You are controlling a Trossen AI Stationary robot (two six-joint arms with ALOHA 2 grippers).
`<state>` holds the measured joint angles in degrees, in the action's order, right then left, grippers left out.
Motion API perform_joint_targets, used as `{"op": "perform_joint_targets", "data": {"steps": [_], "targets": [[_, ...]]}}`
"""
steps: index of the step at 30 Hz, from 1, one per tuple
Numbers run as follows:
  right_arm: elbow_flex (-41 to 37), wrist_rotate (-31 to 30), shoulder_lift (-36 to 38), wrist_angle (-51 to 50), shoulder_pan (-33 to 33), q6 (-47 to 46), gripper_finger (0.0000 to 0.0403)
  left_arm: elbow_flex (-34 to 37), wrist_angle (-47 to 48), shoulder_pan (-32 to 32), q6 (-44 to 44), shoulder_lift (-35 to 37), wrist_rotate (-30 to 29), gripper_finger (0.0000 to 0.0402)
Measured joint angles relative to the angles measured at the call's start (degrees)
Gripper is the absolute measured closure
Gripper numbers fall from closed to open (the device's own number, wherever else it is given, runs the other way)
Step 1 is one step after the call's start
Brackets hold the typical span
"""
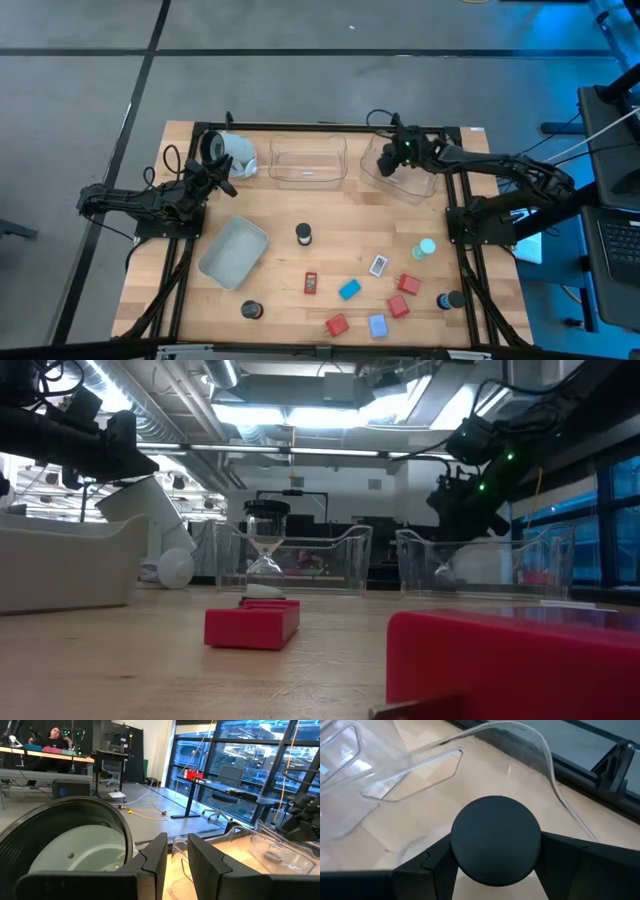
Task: Pick & Place Office items
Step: Put the dark blue hourglass into the right transparent bin, then put the light green hourglass into the right transparent bin
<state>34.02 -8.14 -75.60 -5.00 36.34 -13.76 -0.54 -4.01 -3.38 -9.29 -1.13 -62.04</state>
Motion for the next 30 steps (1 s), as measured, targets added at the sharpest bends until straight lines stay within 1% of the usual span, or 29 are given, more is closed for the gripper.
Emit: {"op": "perform_joint_targets", "data": {"steps": [5,8,16,20,22,27,28,30], "targets": [[0.0,-1.2,-1.7,2.7,0.0,-0.2,0.0191,0.0,0.0,0.0,0.0,0.0,0.0,0.0329],[0.0,-1.4,-1.8,2.7,0.0,-0.2,0.0182,0.0,0.0,0.0,0.0,0.0,0.0,0.0329],[0.2,0.0,-0.7,2.8,0.0,0.6,0.0124,0.0,0.0,0.0,0.0,0.0,0.0,0.0329],[2.8,0.1,1.2,0.9,0.0,0.7,0.0094,0.0,0.1,0.0,0.0,0.0,0.0,0.0329],[5.1,0.2,2.4,-2.0,-0.1,0.7,0.0083,0.0,0.1,0.0,0.0,0.0,0.0,0.0329],[12.1,0.3,5.7,-16.0,-1.2,0.9,0.0072,0.0,1.2,0.0,0.0,0.0,0.0,0.0329],[13.1,1.0,6.3,-19.7,-1.9,0.7,0.0072,0.0,1.5,0.0,0.0,0.0,0.0,0.0329],[14.5,4.6,7.5,-27.0,-3.8,-0.4,0.0075,0.0,2.1,0.0,0.0,0.0,0.0,0.0329]]}}
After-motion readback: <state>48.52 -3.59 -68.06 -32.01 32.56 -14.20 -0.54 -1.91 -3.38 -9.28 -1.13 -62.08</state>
